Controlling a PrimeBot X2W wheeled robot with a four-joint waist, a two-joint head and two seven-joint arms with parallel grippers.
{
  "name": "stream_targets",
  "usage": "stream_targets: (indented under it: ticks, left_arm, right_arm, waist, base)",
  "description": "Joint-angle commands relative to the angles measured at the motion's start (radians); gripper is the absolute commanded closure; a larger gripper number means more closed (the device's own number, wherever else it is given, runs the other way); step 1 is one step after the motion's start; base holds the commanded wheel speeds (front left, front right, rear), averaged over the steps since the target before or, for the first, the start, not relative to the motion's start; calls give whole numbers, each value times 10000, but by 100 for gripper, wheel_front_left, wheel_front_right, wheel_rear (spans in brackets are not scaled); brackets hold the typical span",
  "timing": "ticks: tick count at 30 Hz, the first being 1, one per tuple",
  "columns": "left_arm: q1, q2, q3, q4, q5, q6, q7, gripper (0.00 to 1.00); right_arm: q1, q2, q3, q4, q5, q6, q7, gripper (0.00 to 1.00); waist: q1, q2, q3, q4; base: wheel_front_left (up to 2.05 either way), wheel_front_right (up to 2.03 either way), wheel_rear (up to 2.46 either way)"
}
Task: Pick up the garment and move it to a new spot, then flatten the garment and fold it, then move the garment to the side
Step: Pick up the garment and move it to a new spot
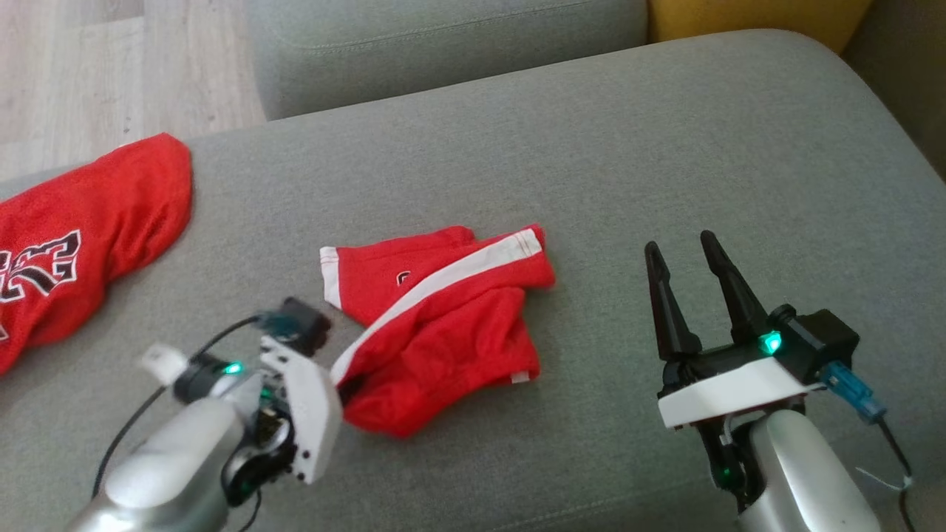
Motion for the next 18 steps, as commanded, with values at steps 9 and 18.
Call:
stream_targets:
  ticks: [9, 18]
  left_arm:
    - [-1118, 341, 1673, 542, -262, 420, -3195, 0]
    - [770, 458, 3664, -1556, -339, 3334, -5995, 0]
  right_arm:
    - [-132, -87, 170, -243, -41, -7, -109, 0]
    - [165, -169, -85, -577, 6, -7, -109, 0]
  waist:
    - [0, 0, -247, 513]
    - [0, 0, -522, 807]
  base:
    - [0, 0, 0]
    - [0, 0, 0]
